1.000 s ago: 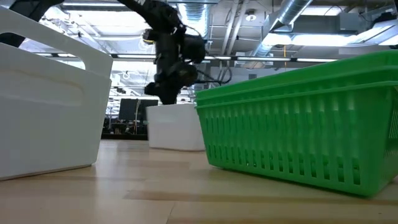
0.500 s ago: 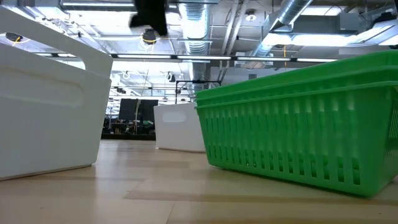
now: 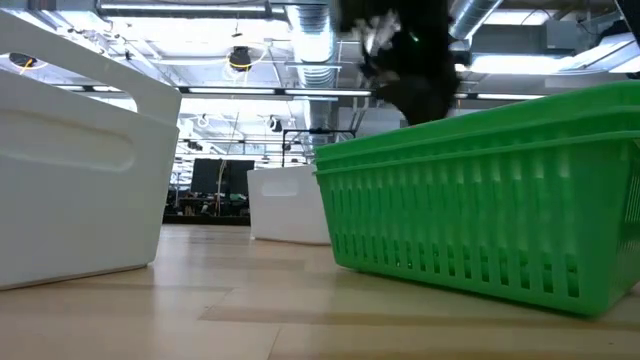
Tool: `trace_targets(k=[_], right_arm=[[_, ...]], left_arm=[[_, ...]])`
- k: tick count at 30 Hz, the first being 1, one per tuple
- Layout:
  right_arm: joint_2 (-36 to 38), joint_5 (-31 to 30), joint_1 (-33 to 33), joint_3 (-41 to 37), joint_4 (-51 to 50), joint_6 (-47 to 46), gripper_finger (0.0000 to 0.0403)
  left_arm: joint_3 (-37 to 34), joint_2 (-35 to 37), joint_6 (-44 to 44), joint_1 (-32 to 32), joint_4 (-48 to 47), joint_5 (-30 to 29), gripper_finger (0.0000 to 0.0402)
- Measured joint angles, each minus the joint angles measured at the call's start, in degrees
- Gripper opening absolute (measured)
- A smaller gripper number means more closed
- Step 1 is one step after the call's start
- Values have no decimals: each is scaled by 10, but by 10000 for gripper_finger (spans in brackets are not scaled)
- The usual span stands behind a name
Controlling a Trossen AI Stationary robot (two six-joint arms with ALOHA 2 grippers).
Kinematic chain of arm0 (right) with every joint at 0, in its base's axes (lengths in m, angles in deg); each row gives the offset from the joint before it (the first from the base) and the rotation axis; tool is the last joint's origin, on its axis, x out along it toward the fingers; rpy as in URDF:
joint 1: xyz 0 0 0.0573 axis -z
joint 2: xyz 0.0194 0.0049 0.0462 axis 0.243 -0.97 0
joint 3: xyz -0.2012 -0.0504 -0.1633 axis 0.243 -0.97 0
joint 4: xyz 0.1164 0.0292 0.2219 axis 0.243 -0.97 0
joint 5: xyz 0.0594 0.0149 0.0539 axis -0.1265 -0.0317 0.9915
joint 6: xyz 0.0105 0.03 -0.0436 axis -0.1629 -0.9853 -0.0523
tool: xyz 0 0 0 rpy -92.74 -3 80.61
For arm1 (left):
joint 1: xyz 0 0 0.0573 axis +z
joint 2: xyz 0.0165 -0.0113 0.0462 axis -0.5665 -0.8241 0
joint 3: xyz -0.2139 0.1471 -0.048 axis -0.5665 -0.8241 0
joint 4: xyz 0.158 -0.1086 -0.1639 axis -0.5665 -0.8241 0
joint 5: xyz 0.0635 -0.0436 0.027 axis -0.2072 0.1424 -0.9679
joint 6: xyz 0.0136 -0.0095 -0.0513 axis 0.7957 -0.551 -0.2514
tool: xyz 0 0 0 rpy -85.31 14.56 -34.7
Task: Stack baskets by color
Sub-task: Stack the top white bin on the bottom white bin
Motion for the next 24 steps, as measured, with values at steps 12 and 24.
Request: trace_targets(k=[12, 24], right_arm=[[167, 54, 30, -399, 432, -334, 262], [117, 80, 72, -450, 678, -340, 260]], left_arm=[[0, 28, 8, -73, 0, -8, 91], [-1, 26, -2, -80, 6, -10, 122]])
